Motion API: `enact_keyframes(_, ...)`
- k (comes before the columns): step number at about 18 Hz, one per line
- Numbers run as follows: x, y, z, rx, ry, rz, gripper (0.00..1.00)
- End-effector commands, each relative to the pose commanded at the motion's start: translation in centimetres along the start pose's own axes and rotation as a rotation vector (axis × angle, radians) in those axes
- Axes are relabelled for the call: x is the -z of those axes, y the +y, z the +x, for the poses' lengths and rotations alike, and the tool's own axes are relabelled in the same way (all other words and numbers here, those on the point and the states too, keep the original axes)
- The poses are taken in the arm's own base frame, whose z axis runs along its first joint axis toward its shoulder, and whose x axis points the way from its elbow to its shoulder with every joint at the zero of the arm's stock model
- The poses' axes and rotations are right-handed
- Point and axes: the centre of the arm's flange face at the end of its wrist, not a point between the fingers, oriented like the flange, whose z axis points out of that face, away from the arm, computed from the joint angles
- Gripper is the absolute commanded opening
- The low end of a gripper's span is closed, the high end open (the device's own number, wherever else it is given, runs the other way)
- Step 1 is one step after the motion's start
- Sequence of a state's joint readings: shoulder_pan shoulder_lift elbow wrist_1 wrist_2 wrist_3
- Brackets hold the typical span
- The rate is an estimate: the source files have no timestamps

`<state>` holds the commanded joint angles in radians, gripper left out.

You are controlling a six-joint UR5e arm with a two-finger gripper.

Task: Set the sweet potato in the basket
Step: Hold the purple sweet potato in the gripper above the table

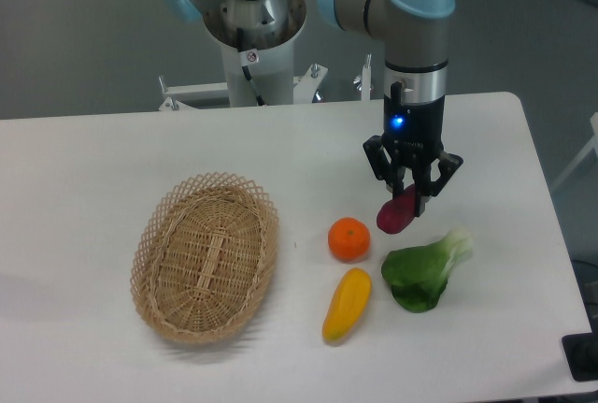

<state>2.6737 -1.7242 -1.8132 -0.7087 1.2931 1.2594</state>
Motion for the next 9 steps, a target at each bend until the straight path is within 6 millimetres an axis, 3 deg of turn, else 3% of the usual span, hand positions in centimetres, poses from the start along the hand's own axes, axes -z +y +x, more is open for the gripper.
enact_keyframes(6, 0.1, -0.3, 0.1, 0.038, 0.001, 0.004, 0.32)
enact_keyframes(9, 0.9, -1.4, 1.7, 0.039, 0.011, 0.008, 0.33)
